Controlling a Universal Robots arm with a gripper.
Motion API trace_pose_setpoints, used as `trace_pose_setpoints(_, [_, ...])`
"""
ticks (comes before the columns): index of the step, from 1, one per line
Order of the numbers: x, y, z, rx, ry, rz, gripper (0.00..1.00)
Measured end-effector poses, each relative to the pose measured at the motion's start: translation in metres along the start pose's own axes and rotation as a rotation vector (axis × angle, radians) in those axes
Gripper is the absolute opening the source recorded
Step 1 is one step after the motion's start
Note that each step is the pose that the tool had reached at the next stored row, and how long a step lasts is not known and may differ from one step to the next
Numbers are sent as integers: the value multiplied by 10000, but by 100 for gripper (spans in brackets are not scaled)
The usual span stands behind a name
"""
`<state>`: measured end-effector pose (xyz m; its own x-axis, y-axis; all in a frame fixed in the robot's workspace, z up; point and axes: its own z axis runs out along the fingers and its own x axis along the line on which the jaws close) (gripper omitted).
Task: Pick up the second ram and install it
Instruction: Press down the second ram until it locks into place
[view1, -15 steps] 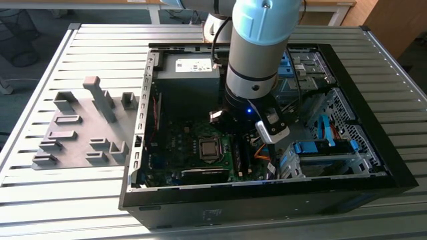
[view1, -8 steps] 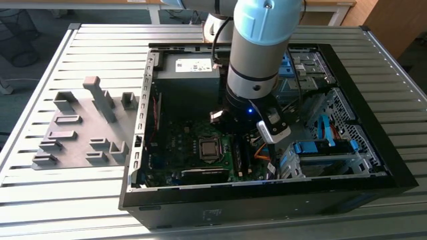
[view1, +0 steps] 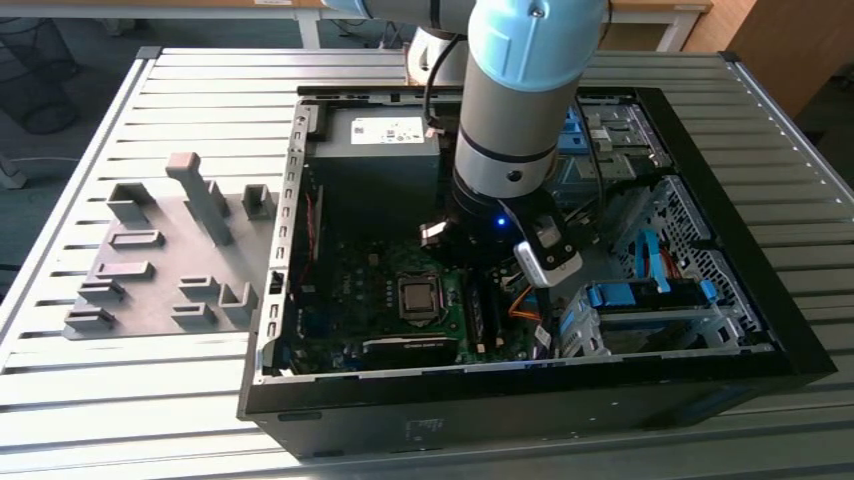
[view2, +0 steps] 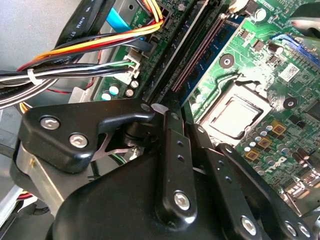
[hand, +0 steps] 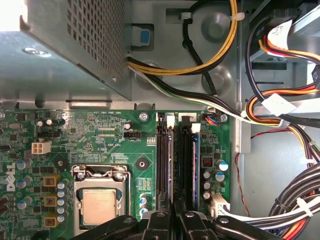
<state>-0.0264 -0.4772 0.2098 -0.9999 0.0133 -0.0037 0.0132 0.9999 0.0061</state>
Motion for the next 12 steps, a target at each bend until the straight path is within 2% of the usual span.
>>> trace_pose_setpoints(12, [0, 0, 32, -3, 30, 1, 14])
